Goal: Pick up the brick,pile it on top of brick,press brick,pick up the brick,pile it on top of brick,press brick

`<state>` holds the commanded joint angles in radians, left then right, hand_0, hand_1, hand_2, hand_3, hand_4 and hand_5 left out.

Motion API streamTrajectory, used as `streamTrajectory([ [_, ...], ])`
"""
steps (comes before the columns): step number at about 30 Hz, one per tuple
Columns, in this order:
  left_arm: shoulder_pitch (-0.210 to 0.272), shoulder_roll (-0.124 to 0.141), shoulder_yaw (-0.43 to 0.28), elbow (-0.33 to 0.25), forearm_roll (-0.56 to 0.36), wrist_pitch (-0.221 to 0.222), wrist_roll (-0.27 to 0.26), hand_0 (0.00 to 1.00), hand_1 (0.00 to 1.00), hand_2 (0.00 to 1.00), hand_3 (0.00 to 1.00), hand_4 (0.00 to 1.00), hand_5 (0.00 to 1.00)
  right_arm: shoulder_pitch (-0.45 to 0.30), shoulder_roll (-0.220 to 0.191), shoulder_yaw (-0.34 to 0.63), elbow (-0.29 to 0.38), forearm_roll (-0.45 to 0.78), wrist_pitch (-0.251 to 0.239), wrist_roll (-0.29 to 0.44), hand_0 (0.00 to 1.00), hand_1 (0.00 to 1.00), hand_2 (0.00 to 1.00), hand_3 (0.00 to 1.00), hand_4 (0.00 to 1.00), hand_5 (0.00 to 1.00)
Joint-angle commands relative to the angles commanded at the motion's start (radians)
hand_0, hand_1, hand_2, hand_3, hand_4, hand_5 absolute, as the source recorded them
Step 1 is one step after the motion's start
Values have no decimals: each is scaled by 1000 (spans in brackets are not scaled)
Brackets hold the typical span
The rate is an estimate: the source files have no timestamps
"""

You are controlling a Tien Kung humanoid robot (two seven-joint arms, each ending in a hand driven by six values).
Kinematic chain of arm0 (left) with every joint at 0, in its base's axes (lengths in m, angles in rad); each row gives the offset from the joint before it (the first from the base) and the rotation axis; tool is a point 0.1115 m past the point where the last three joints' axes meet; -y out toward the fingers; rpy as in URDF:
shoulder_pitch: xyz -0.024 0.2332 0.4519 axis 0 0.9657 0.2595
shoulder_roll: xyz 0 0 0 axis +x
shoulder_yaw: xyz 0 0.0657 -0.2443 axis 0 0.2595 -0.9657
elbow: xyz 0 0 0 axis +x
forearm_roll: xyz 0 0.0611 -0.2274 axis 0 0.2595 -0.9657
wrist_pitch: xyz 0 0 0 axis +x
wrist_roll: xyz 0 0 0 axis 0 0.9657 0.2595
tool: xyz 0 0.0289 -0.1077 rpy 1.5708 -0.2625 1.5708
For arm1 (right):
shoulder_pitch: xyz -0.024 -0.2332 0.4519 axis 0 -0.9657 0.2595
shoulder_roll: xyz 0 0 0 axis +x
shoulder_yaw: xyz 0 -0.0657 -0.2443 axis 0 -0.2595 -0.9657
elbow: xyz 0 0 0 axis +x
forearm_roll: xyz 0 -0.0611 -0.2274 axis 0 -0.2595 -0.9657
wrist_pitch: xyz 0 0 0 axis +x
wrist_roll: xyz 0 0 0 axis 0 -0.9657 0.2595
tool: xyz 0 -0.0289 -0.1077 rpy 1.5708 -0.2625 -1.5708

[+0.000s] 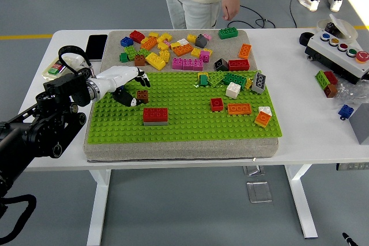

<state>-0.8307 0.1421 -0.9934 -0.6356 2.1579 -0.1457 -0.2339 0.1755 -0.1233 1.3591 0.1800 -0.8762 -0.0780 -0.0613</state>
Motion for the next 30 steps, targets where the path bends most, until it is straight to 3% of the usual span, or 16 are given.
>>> streamTrajectory([
  [14,-36,-22,31,81,1,24,0,784,747,711,699,812,154,4,-3,-1,0,2,0,-2,752,676,726,734,998,646],
  [30,-47,-34,57,126,-11,63,-1,777,739,695,672,778,147,4,-2,-3,0,5,-1,-2,753,676,726,734,998,646],
])
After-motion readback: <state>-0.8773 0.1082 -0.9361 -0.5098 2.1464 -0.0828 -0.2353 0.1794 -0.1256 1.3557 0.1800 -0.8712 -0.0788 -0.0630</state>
